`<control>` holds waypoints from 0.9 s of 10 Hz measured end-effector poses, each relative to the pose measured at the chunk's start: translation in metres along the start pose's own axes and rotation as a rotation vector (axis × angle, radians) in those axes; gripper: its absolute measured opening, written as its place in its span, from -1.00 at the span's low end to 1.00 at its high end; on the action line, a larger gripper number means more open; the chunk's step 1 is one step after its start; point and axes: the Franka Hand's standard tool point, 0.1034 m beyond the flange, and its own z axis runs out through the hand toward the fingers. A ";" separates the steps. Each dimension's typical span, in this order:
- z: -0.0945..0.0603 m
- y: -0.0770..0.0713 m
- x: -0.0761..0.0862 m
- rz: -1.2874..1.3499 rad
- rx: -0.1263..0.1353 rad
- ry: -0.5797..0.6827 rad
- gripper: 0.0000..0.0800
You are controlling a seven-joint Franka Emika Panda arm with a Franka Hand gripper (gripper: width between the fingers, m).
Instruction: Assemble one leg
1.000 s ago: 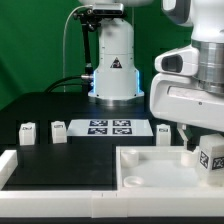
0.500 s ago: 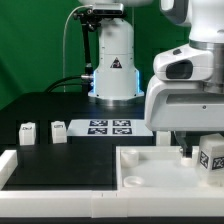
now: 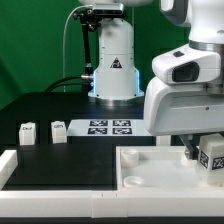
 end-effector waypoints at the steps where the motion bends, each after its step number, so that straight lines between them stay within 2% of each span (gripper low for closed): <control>1: 0.000 0.000 0.000 0.000 0.000 0.000 0.09; 2: 0.000 0.000 0.000 0.019 0.000 0.000 -0.27; 5: 0.000 0.003 0.000 0.188 0.004 0.027 -0.27; 9: 0.001 0.003 -0.001 0.750 0.015 0.042 -0.27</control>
Offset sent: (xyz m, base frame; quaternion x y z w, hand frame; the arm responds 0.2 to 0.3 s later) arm 0.0000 0.0000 0.0000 0.0000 0.0000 0.0000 1.0000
